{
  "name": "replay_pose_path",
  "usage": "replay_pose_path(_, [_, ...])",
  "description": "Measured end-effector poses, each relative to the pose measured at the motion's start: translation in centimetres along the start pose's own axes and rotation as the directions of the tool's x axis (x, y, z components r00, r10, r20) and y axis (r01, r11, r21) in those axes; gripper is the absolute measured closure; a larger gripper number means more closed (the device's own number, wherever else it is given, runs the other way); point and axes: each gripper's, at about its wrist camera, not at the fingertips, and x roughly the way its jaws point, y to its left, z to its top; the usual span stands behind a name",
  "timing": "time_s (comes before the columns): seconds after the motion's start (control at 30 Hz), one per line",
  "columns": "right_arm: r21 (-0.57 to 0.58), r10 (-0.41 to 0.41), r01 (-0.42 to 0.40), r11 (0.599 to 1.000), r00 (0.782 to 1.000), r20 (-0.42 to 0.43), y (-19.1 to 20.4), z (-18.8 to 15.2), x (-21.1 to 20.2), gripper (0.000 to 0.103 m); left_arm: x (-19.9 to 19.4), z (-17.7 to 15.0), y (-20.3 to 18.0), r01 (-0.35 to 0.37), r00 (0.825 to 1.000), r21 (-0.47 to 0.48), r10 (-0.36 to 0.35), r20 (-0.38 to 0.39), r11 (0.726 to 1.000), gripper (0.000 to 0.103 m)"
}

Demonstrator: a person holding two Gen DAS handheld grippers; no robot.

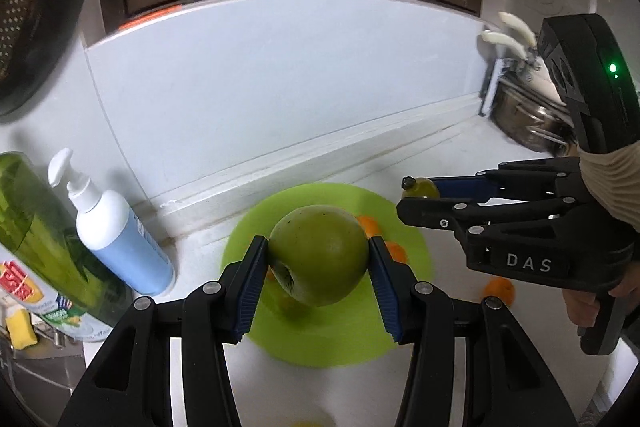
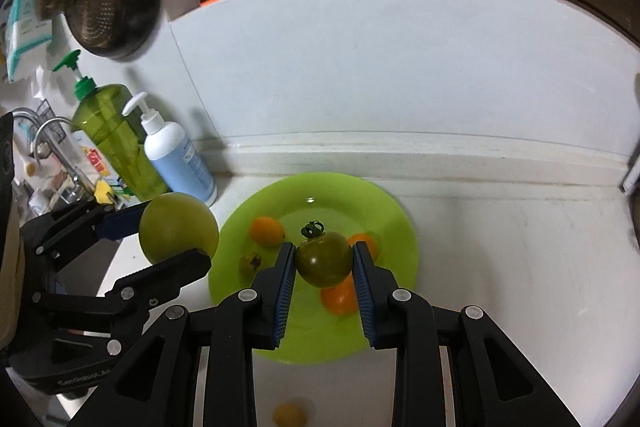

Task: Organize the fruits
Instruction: 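Lift and carry the green apple and green tomato in both tools over the green plate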

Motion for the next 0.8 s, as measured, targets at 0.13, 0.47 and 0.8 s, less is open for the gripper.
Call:
replay_pose_path(0.13, [-0.005, 0.01, -0.011, 1.0, 0.999, -0.038, -0.3, 1.0, 2.1, 0.073, 1.9, 0.8, 1.1, -0.01, 1.0, -0.009, 0.01, -0.022, 1.0, 0.053])
replay_pose_path(0.47, [0.001, 0.001, -0.001, 1.0, 0.994, -0.111, -1.9, 2.8, 6.9, 0.073, 7.6, 1.9, 3.5, 0.005, 0.994, -0.057, -0.012, -0.11, 0.998, 0.053])
replay_pose_path(0.8, [-0.024, -0.024, 0.02, 1.0, 0.984, -0.174, -2.8, 3.1, 10.3, 0.073, 11.2, 1.7, 3.7, 0.011, 0.984, -0.07, -0.023, -0.178, 0.997, 0.053])
